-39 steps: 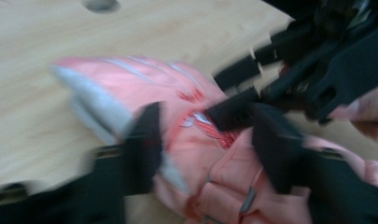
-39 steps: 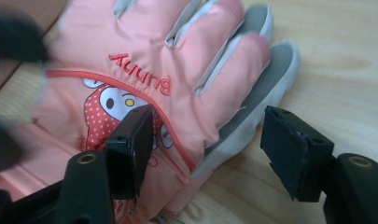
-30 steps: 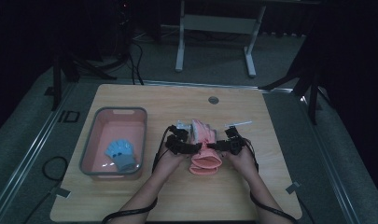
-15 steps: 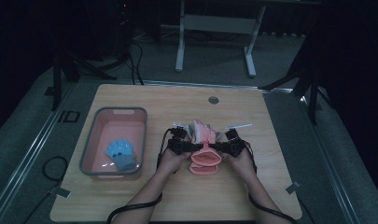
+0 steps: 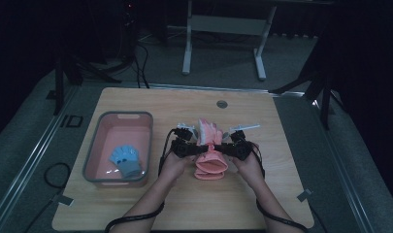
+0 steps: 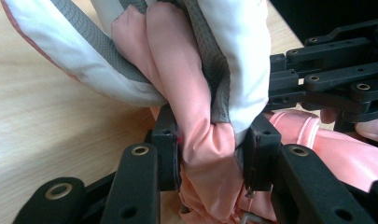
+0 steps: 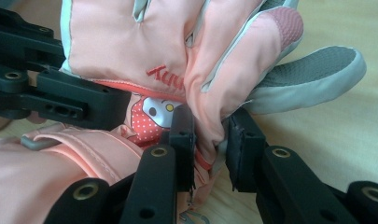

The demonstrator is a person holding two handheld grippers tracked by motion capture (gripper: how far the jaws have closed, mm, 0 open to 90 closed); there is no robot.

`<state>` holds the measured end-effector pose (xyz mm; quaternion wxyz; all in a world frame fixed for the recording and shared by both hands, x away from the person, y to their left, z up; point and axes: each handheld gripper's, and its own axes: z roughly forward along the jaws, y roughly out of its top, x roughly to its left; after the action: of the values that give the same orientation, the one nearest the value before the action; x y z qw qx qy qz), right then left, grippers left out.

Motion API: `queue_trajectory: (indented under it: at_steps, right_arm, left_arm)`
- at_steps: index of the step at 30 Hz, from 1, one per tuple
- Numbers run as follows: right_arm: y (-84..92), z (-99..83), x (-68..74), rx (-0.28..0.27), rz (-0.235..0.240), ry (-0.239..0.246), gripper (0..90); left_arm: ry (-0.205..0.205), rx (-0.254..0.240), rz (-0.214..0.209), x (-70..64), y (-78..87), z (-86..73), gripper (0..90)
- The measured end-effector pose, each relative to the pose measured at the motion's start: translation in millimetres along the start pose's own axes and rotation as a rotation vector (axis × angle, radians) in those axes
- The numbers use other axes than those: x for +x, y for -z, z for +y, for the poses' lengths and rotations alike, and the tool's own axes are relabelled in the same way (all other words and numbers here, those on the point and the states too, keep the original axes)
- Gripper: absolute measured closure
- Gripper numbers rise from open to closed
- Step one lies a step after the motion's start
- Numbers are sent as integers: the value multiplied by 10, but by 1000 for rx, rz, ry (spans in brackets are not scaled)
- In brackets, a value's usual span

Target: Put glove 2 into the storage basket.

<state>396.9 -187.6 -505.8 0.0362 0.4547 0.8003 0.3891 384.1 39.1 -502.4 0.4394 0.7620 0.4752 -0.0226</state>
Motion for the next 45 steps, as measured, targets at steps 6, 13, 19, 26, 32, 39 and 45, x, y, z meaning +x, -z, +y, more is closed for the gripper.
queue_trajectory:
  at_steps: [6,13,19,26,32,39,45]
  right_arm:
    - [121,158,184,-26,6,32,742]
    - [176,354,418,-44,9,76,741]
    - [178,499,582,-60,36,90,741]
    - [108,706,819,-61,56,116,741]
    - [47,868,1008,-63,67,142,740]
    - [-98,1062,1309,-73,96,173,740]
    - [-263,1166,1568,-66,109,198,740]
  left_arm:
    - [-46,-19,24,-82,256,91,646]
    - [-63,-40,41,-79,518,151,645]
    - [-69,-65,59,-52,761,179,644]
    - [-67,-89,88,42,1057,207,643]
    - [-59,-116,112,134,1318,216,643]
    - [-61,-140,147,277,1633,187,643]
    - [-47,-152,155,459,1886,99,642]
